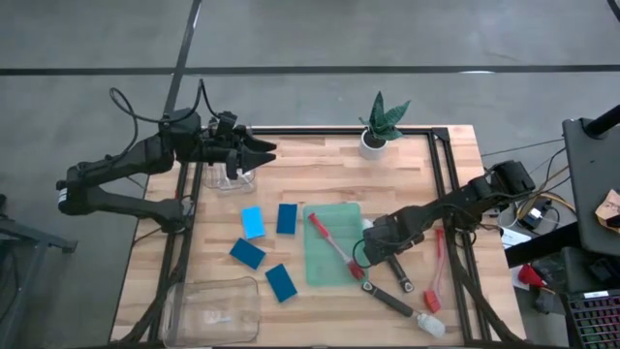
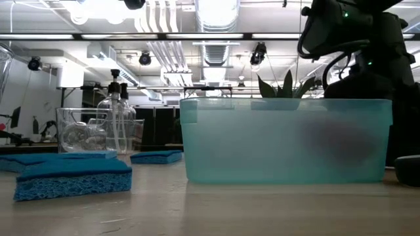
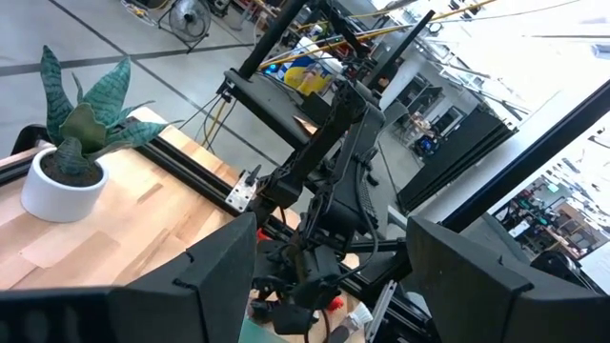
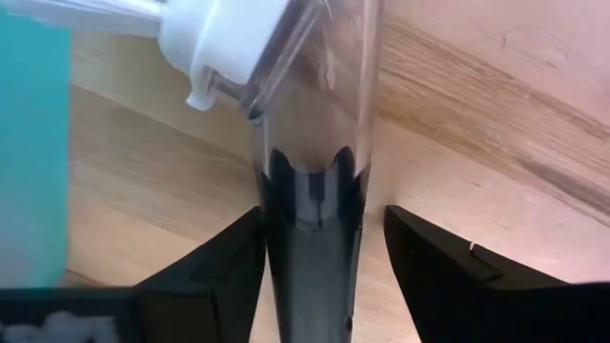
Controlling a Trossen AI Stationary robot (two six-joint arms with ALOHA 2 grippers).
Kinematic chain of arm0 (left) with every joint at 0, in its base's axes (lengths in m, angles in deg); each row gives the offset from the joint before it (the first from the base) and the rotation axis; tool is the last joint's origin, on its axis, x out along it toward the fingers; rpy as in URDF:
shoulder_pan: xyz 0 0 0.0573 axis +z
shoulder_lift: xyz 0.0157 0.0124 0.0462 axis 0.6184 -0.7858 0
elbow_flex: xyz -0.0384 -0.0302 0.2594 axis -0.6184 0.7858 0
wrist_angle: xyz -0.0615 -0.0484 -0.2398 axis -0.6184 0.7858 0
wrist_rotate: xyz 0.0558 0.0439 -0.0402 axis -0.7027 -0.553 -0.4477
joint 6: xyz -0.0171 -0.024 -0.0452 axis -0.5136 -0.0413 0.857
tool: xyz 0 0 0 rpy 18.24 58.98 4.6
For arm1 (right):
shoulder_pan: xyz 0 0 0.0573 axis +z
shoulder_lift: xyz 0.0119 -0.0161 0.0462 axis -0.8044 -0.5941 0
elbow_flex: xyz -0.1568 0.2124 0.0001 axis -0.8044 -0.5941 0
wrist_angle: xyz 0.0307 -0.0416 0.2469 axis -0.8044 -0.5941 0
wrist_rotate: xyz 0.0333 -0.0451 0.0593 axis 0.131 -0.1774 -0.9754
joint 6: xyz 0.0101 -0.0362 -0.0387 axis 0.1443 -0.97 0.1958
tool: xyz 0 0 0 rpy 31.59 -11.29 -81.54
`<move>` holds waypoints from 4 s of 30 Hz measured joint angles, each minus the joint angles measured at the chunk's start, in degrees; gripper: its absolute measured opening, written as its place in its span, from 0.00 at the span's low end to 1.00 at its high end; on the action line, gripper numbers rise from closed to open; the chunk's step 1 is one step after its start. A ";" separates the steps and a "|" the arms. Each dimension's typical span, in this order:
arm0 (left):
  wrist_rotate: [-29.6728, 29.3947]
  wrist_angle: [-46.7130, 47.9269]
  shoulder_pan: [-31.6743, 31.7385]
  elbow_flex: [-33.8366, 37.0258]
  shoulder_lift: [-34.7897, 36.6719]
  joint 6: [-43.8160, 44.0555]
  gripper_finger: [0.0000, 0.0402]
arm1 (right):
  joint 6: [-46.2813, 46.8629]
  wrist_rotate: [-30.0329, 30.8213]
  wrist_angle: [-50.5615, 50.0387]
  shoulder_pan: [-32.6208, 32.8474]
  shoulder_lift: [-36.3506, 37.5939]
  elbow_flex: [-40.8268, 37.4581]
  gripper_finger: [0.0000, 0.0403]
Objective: Pick & Place Kitchen Sink Supplies
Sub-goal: Put the black dish brush into the green bin
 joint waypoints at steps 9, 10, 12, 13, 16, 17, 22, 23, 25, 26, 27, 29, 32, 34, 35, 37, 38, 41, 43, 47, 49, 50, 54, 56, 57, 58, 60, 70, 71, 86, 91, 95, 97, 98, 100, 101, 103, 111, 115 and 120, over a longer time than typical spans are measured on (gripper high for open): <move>-0.01 0.00 0.00 0.01 0.00 0.01 0.65 | -0.35 0.09 -0.20 0.00 0.38 0.11 0.27; 0.00 0.00 0.00 0.00 0.00 0.01 0.65 | -0.39 0.01 -0.24 0.00 0.65 0.11 0.24; 0.00 0.00 0.00 0.01 0.00 -0.01 0.65 | -0.35 -0.71 -0.46 -0.09 1.75 0.11 0.21; 0.00 0.00 0.00 0.01 0.00 0.01 0.65 | -0.31 -1.00 -0.56 -0.15 2.47 0.11 0.20; 0.00 0.00 0.00 0.00 0.00 0.01 0.65 | 0.98 -1.40 -0.67 -0.28 5.35 0.13 0.20; 0.00 0.00 0.00 0.00 0.00 -0.01 0.65 | 1.62 -1.40 -0.80 -0.28 6.67 0.13 0.21; 0.00 -0.01 0.00 0.00 0.00 -0.01 0.65 | 4.83 -1.16 -1.10 -0.28 14.23 0.15 0.24; -0.02 -0.02 0.00 0.00 0.00 -0.01 0.65 | 5.00 -0.92 -0.90 -0.28 15.75 0.17 0.24; 0.00 -0.02 0.00 0.00 0.00 -0.01 0.65 | 4.54 0.12 0.47 -0.28 18.47 0.60 0.24; 0.00 -0.04 0.00 0.00 0.00 -0.12 0.65 | 4.29 1.15 1.85 -0.28 19.62 1.00 0.23; 0.00 -0.04 0.00 0.00 0.00 -0.34 0.65 | 4.27 2.52 3.51 -0.34 20.59 1.46 0.23; -0.02 -0.05 0.00 0.00 0.00 -0.82 0.65 | 4.15 6.51 7.10 -0.55 21.86 2.67 0.23; -0.01 -0.05 0.00 0.00 0.00 -0.93 0.65 | 0.86 13.37 12.63 -1.25 21.93 5.02 0.24; -0.02 -0.07 0.00 0.00 0.00 -0.95 0.65 | -1.83 16.66 13.79 -2.37 20.81 7.28 0.24; -0.02 -0.07 0.00 0.00 0.00 -0.95 0.65 | -3.39 17.51 13.77 -3.07 19.79 8.52 0.24; -0.02 -0.07 0.00 0.00 0.00 -0.95 0.65 | -7.32 17.90 13.42 -4.66 17.17 11.04 0.24; 0.00 -0.05 0.00 0.00 0.00 -0.93 0.65 | -9.35 17.86 13.21 -5.36 15.58 12.36 0.24; -0.02 -0.05 0.00 0.00 0.00 -0.81 0.65 | -14.34 14.81 12.58 -7.55 10.27 17.08 0.24; -0.01 -0.07 0.00 0.00 0.00 -0.54 0.65 | -15.90 12.01 9.29 -8.74 6.04 20.62 0.24; 0.00 0.03 0.00 0.00 0.00 -0.42 0.65 | -18.99 7.08 -2.28 -10.27 -2.51 27.29 0.24; 0.00 0.12 0.00 0.00 0.00 -0.07 0.65 | -21.62 6.24 -5.89 -10.50 -6.16 29.94 0.24; 0.00 0.15 0.00 0.00 0.00 -0.05 0.65 | -23.03 5.95 -6.45 -10.51 -7.82 31.03 0.24; 0.00 0.17 0.00 0.00 0.00 -0.05 0.65 | -27.22 2.80 -6.78 -10.58 -13.81 35.84 0.24; 0.00 0.26 0.00 0.00 0.00 -0.12 0.65 | -27.78 1.61 -6.64 -10.56 -16.37 38.02 0.24; 0.00 0.26 0.00 0.00 0.00 -0.12 0.65 | -27.86 1.02 -6.80 -10.56 -17.68 39.05 0.24; 0.00 0.28 0.00 0.00 0.00 -0.12 0.65 | -27.70 0.48 -6.98 -10.56 -18.83 39.82 0.24; 0.02 0.30 0.00 0.00 0.00 -0.10 0.65 | -27.13 -0.45 -7.20 -10.56 -21.09 40.99 0.24; 0.02 0.43 0.00 0.00 0.00 -0.07 0.65 | -18.49 -3.86 -7.79 -11.23 -24.11 42.46 0.24; 0.01 0.44 0.00 0.00 0.00 -0.07 0.65 | -18.45 -3.75 -7.97 -11.28 -23.75 42.49 0.24; 0.01 0.57 0.00 0.00 -0.07 -0.93 0.65 | -19.77 -4.50 -8.26 -11.47 -21.45 42.24 0.54; 0.02 0.74 0.00 0.00 -0.13 -0.93 0.65 | -23.03 -6.27 -9.05 -11.18 -17.91 42.23 0.65; 0.02 0.68 0.00 0.00 -0.13 -0.96 0.65 | -26.74 -5.48 -11.81 -8.45 -12.76 42.23 0.68; 0.02 0.64 0.00 0.00 -0.13 -1.02 0.65 | -28.93 -4.04 -13.55 -6.23 -10.55 42.14 0.68; 0.01 0.63 0.01 0.00 -0.13 -1.04 0.65 | -29.85 -2.80 -14.50 -4.93 -9.58 42.08 0.68; 0.01 0.55 0.00 0.00 -0.13 -1.04 0.65 | -30.71 -0.36 -15.61 -2.01 -7.79 42.05 0.68; 0.02 0.57 0.00 0.00 -0.13 -1.05 0.65 | -30.86 0.94 -16.42 -0.48 -7.11 41.96 0.67; 0.02 0.55 0.00 0.00 -0.13 -1.08 0.65 | -31.02 2.30 -18.14 2.78 -6.21 41.47 0.67; 0.02 0.59 0.00 0.00 -0.13 -1.41 0.65 | -22.65 3.76 -19.72 15.52 -6.59 35.66 0.63; 0.02 0.63 0.00 0.00 -0.13 -1.41 0.65 | -17.06 3.36 -17.52 21.22 -7.86 32.24 0.60; 0.02 0.68 0.00 0.00 -0.13 -1.38 0.65 | -9.58 2.49 -9.75 25.12 -8.35 27.05 0.57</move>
